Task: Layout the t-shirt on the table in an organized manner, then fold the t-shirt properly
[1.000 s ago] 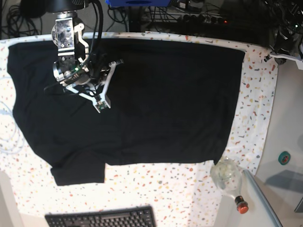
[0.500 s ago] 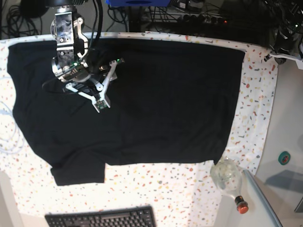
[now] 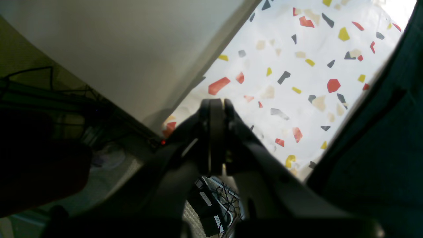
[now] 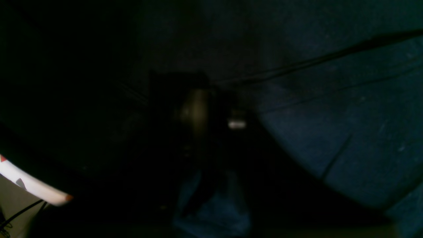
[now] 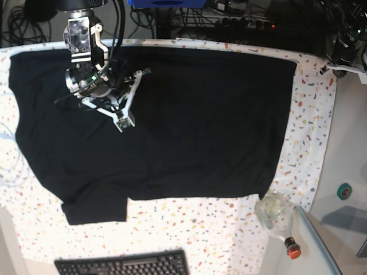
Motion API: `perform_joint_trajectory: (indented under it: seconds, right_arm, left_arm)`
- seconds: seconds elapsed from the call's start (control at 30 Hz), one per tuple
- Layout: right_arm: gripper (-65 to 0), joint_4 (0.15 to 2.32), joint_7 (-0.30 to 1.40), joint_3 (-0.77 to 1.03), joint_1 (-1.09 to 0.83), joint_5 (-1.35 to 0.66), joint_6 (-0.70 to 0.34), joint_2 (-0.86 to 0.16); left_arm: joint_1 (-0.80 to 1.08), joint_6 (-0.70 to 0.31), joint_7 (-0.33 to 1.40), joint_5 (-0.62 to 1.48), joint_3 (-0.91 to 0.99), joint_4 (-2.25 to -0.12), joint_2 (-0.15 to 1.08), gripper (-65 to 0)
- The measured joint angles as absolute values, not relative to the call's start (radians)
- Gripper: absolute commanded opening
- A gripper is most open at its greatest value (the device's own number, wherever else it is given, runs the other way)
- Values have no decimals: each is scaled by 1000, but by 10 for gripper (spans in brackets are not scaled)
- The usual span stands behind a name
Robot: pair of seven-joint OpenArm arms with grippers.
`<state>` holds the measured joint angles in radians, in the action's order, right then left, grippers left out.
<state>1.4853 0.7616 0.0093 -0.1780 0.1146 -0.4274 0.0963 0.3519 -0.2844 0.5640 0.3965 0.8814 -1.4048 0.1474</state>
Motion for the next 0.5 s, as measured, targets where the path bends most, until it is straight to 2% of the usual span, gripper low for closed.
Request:
perform_joint_trajectory:
  seconds: [0.5]
  right_arm:
    - [-650,1570,764,8,-177,119,-427,97]
  left_arm:
    - [352,-284,564,397,881,-1405,147,-650]
